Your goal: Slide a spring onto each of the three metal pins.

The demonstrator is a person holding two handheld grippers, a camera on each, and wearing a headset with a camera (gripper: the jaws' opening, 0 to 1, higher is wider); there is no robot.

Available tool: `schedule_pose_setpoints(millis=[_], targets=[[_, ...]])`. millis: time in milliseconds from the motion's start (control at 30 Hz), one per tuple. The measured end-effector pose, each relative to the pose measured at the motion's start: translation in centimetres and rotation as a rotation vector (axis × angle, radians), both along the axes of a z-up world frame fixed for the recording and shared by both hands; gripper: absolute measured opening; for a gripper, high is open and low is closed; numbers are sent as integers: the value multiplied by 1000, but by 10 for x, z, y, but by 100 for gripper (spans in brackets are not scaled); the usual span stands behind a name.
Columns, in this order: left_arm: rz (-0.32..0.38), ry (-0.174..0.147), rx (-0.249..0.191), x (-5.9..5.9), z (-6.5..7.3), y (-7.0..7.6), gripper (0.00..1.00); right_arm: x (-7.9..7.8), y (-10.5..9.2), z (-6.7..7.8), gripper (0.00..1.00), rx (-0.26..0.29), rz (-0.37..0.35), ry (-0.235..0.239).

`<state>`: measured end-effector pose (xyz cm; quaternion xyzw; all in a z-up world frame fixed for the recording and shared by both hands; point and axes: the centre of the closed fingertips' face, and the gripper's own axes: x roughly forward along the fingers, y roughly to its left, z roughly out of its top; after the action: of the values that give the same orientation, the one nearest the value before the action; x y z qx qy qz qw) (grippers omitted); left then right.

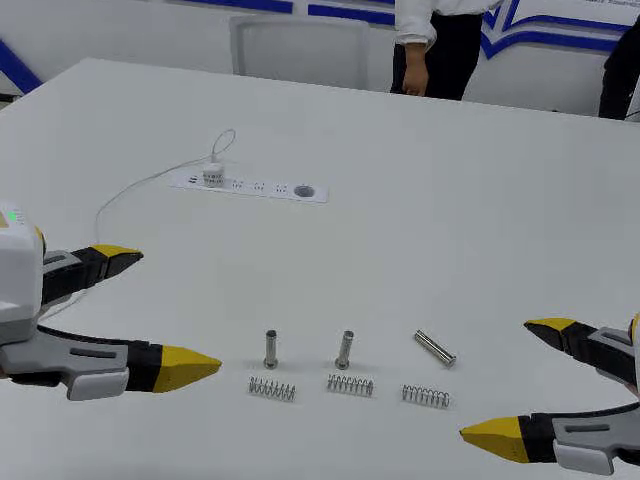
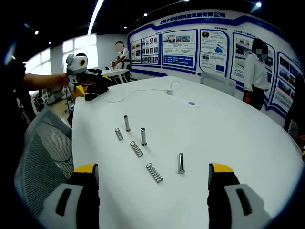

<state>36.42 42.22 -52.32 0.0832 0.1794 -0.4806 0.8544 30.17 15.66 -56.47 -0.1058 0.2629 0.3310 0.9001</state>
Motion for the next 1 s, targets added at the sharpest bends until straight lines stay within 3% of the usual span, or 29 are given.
schedule_pose_setpoints(millis=[400, 667, 1000], targets=[[0, 22, 7, -2, -11, 1, 99, 2, -1, -8, 94, -25, 0, 12], [-4, 45, -12, -5, -13, 2, 98, 8, 2, -12, 92, -21, 1, 22], [-5, 54, -1, -7, -20, 0, 98, 13, 2, -17, 91, -19, 4, 25]])
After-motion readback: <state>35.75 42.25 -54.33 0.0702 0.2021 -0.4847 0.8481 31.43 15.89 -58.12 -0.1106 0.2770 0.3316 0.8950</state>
